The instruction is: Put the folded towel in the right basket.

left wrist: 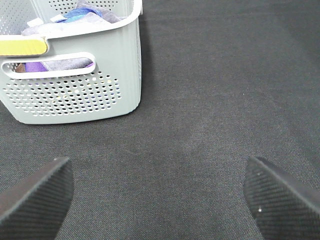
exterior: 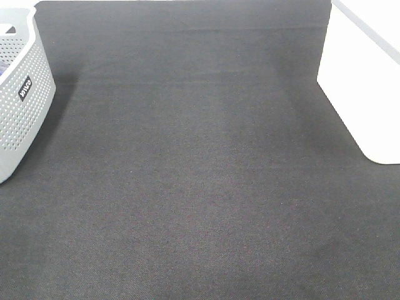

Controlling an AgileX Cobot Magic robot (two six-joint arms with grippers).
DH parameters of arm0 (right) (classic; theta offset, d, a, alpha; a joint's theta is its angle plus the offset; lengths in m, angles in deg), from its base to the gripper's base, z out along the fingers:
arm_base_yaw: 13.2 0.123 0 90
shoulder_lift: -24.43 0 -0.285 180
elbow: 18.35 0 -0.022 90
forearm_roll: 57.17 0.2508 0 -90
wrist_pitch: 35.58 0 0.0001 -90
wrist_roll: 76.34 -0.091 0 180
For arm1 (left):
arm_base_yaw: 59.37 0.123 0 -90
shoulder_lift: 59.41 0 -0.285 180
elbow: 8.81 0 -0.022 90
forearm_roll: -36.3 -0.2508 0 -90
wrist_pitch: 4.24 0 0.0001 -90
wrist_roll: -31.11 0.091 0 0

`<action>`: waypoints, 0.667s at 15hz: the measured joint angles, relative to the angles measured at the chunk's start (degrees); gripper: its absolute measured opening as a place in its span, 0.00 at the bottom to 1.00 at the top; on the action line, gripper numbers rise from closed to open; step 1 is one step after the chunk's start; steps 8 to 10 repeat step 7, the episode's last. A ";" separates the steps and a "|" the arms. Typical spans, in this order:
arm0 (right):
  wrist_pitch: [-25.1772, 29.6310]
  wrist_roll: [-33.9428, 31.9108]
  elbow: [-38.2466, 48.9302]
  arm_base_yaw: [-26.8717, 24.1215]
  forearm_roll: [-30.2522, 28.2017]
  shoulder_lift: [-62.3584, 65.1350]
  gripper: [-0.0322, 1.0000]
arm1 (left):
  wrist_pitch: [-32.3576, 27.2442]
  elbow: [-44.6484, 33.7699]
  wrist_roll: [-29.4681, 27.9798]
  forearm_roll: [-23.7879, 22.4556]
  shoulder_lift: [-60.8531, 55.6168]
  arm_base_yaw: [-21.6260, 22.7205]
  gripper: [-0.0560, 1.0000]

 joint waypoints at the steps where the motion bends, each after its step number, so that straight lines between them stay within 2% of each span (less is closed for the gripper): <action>1: 0.00 0.00 0.00 0.00 0.00 0.00 0.77 | 0.00 0.00 0.00 0.00 0.00 0.00 0.88; 10: -0.06 0.00 0.00 0.00 0.00 0.00 0.77 | 0.00 0.00 0.00 0.00 0.00 0.00 0.88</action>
